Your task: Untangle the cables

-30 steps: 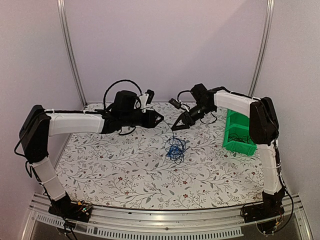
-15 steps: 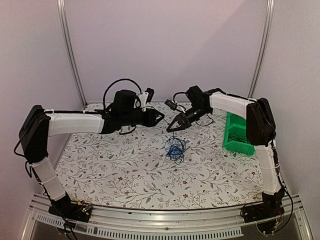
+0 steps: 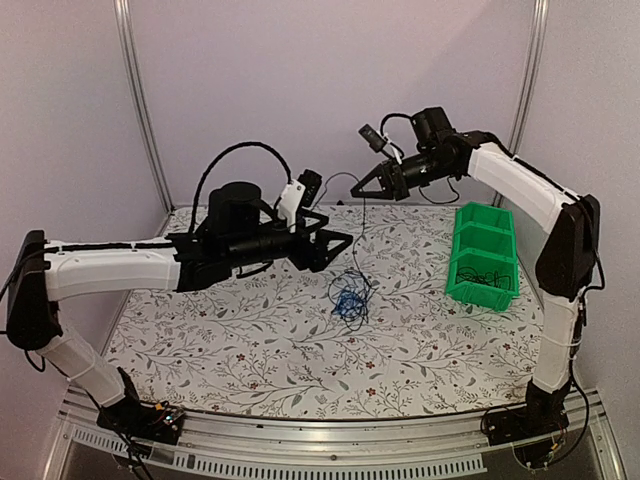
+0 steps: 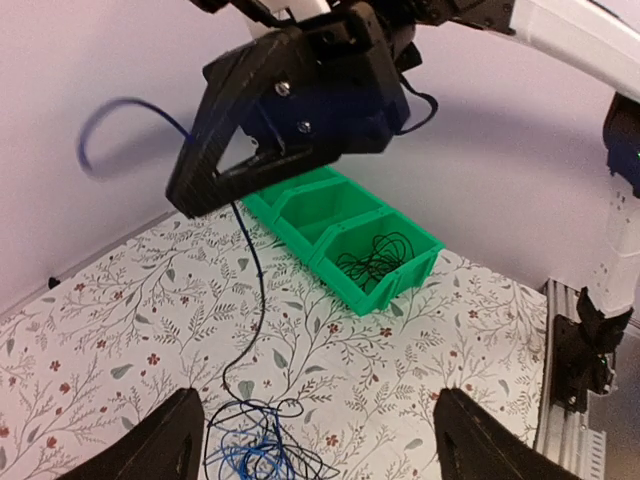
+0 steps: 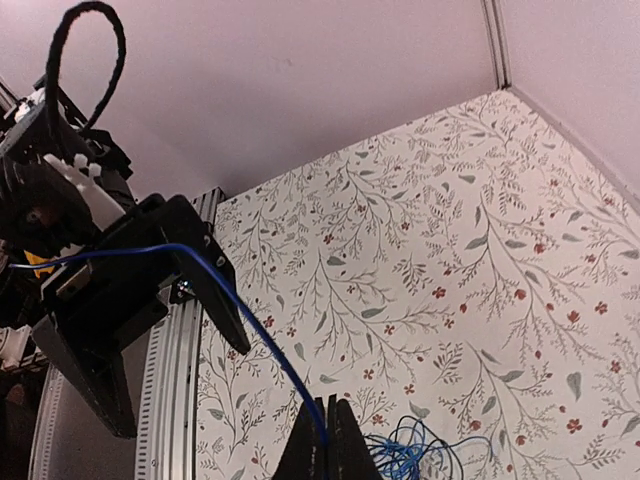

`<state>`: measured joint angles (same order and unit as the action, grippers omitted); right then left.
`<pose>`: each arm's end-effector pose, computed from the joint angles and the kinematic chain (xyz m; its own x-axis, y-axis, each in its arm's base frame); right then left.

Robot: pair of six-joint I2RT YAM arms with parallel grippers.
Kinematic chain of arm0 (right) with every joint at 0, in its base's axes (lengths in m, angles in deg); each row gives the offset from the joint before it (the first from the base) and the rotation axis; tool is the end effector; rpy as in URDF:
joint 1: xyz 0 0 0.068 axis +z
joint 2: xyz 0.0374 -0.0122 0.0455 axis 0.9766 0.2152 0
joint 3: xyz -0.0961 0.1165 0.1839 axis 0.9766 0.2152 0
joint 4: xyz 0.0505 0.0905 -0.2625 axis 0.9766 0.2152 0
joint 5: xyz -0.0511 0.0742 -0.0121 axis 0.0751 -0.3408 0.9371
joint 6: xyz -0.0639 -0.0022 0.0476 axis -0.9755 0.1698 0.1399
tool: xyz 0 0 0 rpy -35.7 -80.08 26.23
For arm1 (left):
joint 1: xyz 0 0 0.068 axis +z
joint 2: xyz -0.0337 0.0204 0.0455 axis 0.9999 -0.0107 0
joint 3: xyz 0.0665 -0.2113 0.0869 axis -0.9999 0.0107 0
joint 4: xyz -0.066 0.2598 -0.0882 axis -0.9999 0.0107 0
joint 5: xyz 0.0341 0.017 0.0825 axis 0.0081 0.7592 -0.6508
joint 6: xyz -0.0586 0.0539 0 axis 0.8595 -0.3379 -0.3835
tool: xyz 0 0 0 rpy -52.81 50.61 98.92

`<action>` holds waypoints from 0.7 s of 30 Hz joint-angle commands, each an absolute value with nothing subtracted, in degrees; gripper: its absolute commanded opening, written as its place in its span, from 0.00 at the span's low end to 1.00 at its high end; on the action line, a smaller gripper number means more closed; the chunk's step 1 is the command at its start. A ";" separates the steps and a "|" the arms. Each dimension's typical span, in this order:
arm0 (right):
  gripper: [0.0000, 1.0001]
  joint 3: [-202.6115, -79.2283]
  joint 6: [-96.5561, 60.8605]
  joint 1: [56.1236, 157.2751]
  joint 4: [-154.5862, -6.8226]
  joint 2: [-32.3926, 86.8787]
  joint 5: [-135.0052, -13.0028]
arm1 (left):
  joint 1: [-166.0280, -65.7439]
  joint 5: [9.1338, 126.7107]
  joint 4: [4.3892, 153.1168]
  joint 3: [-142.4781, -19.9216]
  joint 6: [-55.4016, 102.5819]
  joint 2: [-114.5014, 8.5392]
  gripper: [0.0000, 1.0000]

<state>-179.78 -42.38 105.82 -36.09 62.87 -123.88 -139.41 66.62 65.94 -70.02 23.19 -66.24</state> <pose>0.3835 0.2717 0.2850 -0.3876 -0.3937 -0.8335 -0.9184 0.0872 0.3859 0.2619 -0.3253 0.2390 -0.3015 0.0599 -0.9516 0.7932 0.5696 -0.2155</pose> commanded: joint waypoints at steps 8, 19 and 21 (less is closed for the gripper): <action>0.00 -195.65 -28.24 106.20 -48.02 52.11 -124.59 | -143.20 57.60 48.56 -75.51 12.10 -77.79 0.82; 0.00 -204.65 -17.28 106.18 -58.03 49.36 -119.93 | -141.68 62.04 43.44 -75.48 16.23 -92.16 0.46; 0.00 -205.92 -17.53 106.14 -59.57 48.65 -118.01 | -141.07 62.09 43.19 -70.86 17.95 -91.17 0.44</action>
